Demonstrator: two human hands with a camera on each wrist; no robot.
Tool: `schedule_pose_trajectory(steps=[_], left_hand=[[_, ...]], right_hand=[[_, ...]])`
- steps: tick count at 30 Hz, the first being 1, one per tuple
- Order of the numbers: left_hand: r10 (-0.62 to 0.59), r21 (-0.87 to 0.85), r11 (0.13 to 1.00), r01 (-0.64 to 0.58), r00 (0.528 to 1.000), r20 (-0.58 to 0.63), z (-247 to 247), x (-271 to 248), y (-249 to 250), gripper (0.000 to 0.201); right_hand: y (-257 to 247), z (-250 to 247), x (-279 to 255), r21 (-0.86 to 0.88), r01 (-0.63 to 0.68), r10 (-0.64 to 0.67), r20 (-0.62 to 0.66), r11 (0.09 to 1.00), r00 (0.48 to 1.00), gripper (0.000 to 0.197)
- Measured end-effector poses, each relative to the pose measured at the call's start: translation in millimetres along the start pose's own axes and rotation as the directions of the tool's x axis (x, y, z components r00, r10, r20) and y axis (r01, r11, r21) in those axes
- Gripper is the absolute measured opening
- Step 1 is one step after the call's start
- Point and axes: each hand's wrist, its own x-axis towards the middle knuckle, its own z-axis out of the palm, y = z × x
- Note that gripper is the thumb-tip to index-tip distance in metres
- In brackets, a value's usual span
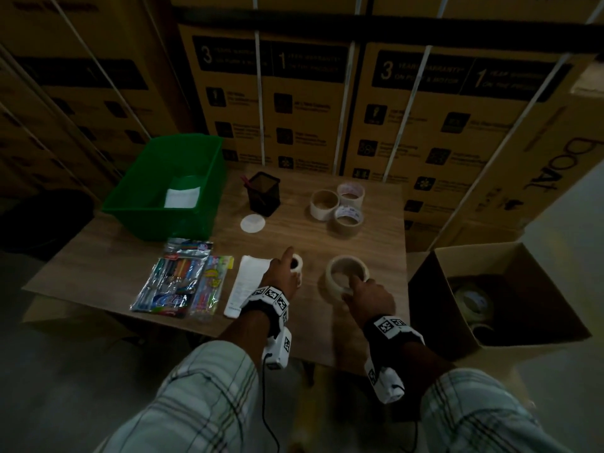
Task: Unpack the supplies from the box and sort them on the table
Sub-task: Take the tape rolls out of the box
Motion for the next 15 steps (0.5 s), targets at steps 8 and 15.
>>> schedule_pose_trajectory(steps=[8,15], left_hand=[[0.002,0.011,1.0,-0.001,0.997,-0.078,-5,-14,3,0.088],[0.24,0.132,0.967,-0.216,0.95,-0.201,4,-35,47,0.053]], right_hand=[[7,-14,-10,0.064,0.031,-0.027,-0.054,0.997,0.998,0.067],[37,-31,-13,0.046,0.073,-0.068,-0.114,0.996,0.991,0.038]])
